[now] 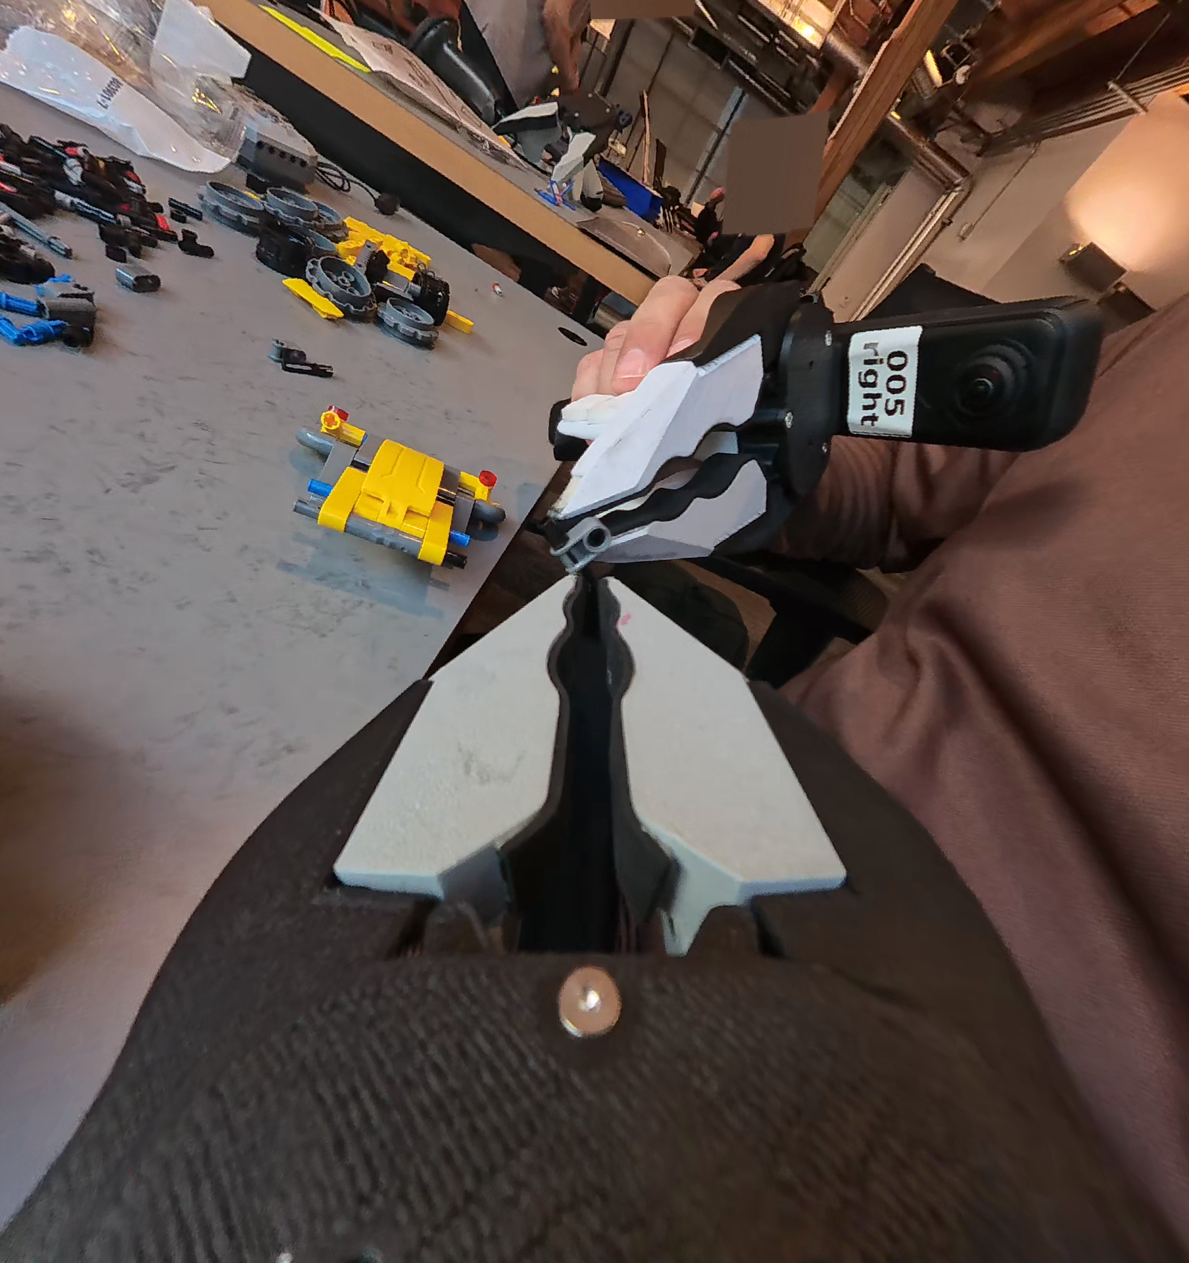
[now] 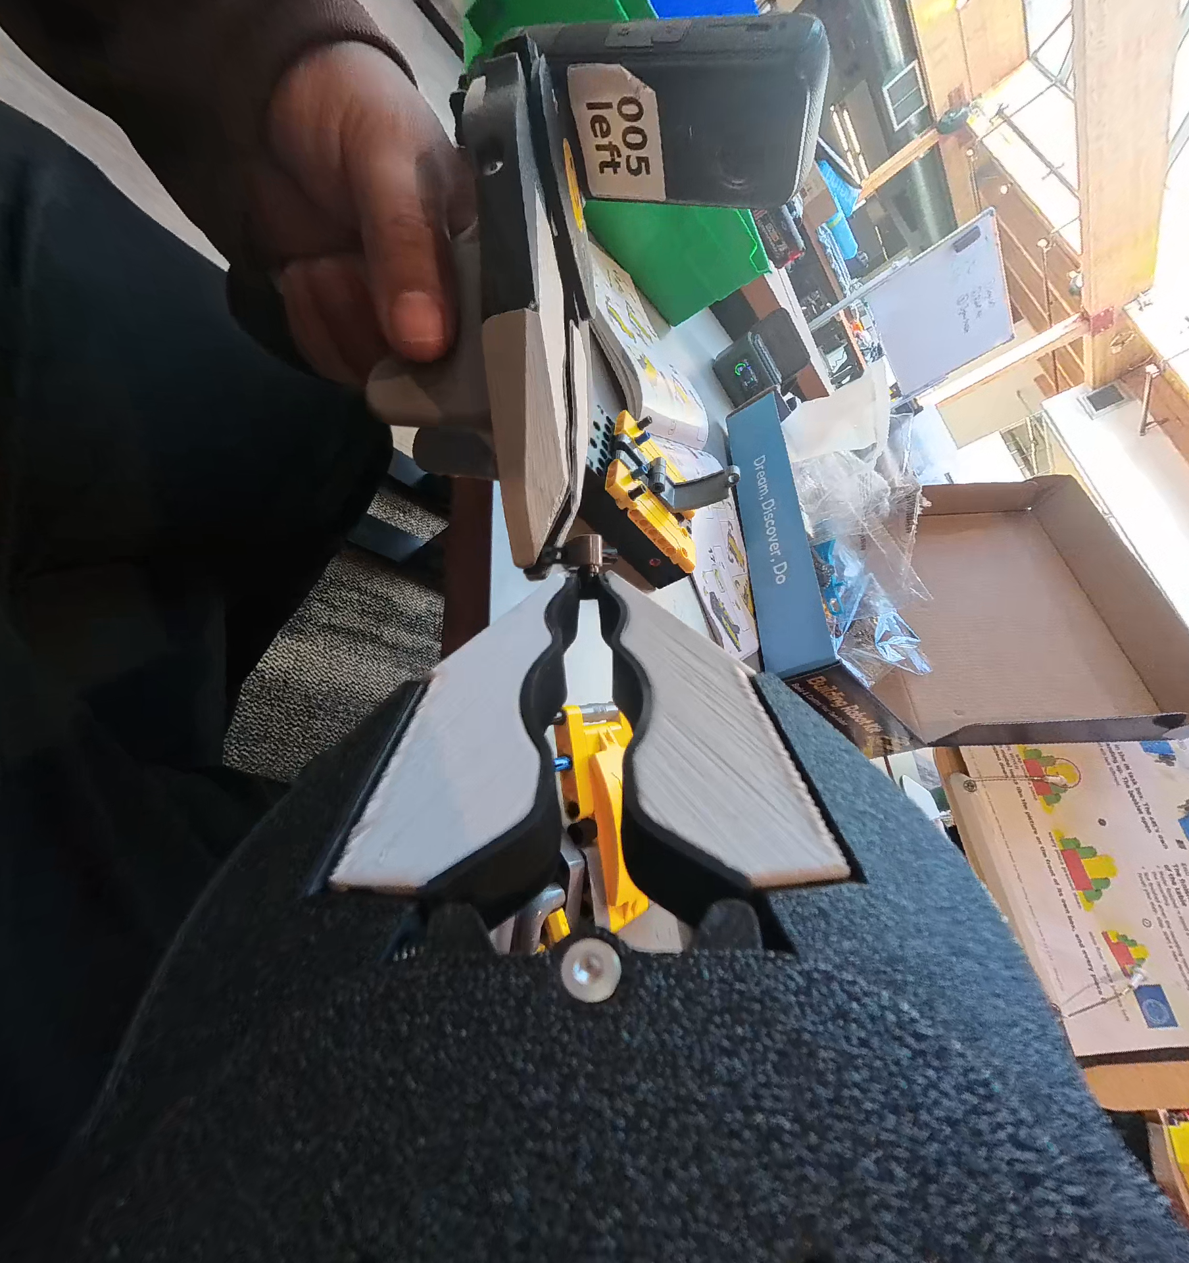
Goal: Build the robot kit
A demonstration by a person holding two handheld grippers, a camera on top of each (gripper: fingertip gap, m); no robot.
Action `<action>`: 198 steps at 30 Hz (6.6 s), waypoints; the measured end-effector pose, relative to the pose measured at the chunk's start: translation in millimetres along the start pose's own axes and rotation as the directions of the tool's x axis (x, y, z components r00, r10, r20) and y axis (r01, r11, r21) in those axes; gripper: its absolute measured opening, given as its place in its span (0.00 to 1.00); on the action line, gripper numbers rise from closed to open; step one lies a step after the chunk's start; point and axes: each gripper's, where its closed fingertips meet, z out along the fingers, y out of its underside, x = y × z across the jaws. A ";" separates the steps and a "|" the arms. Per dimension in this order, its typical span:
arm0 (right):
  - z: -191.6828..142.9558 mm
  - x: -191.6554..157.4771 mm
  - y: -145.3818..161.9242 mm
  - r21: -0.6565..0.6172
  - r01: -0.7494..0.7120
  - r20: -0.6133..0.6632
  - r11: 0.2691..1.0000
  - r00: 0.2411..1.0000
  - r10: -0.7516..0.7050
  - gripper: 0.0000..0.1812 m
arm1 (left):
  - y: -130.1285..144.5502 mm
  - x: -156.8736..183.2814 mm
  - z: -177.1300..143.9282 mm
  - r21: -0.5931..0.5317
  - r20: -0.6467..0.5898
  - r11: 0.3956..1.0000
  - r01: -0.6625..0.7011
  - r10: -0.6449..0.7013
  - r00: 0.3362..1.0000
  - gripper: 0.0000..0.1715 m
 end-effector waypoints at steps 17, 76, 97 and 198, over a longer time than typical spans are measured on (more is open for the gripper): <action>12.9 3.3 9.8 0.002 -0.199 0.046 0.980 0.979 0.199 0.02 | -7.3 -22.7 -9.3 0.057 0.189 0.987 -0.147 0.134 0.973 0.00; 33.4 21.5 5.7 -0.159 -0.527 -0.028 0.835 0.847 0.530 0.05 | -27.5 -43.5 -29.0 -0.312 0.644 0.701 -0.641 0.652 0.399 0.00; 36.2 18.1 19.4 -0.259 -0.349 -0.085 0.901 0.937 0.338 0.04 | -27.0 -41.1 -26.2 -0.291 0.638 0.723 -0.627 0.635 0.437 0.00; -39.3 -22.4 89.3 -0.473 0.407 -0.004 0.782 0.886 -0.464 0.03 | 13.3 -76.9 82.9 -0.632 -0.008 0.684 -0.365 0.465 0.885 0.33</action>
